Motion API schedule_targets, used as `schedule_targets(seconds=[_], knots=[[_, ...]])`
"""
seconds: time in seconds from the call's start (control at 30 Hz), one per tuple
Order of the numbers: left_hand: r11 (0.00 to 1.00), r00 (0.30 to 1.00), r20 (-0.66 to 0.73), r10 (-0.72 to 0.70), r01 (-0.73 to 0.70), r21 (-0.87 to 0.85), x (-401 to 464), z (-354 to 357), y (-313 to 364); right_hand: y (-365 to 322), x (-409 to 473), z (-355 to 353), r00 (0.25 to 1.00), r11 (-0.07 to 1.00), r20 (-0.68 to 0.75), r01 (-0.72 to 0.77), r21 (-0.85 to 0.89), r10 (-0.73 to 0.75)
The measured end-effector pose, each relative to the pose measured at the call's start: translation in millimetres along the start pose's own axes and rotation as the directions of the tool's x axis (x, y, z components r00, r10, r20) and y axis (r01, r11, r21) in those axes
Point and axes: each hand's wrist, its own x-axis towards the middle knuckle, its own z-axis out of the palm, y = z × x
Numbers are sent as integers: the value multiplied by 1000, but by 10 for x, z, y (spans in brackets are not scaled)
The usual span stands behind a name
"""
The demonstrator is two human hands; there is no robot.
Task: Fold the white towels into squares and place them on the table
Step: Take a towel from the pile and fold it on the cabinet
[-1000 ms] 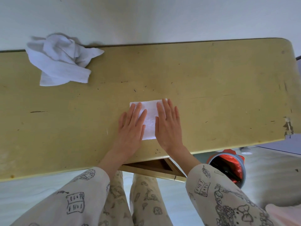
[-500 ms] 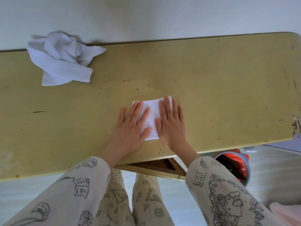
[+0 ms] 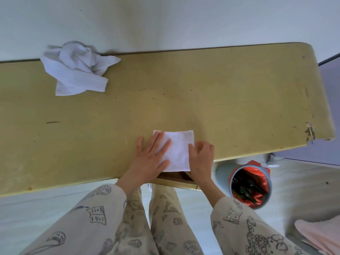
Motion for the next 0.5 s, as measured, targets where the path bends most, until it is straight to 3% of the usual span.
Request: schedule_targets(seconds=[0.17, 0.5], knots=[[998, 998, 24, 63, -63, -3, -132, 21, 149, 5, -32, -10, 997, 997, 45, -61, -38, 62], [999, 999, 31, 44, -43, -31, -136, -32, 195, -129, 166, -52, 952, 966, 162, -254, -54, 260]])
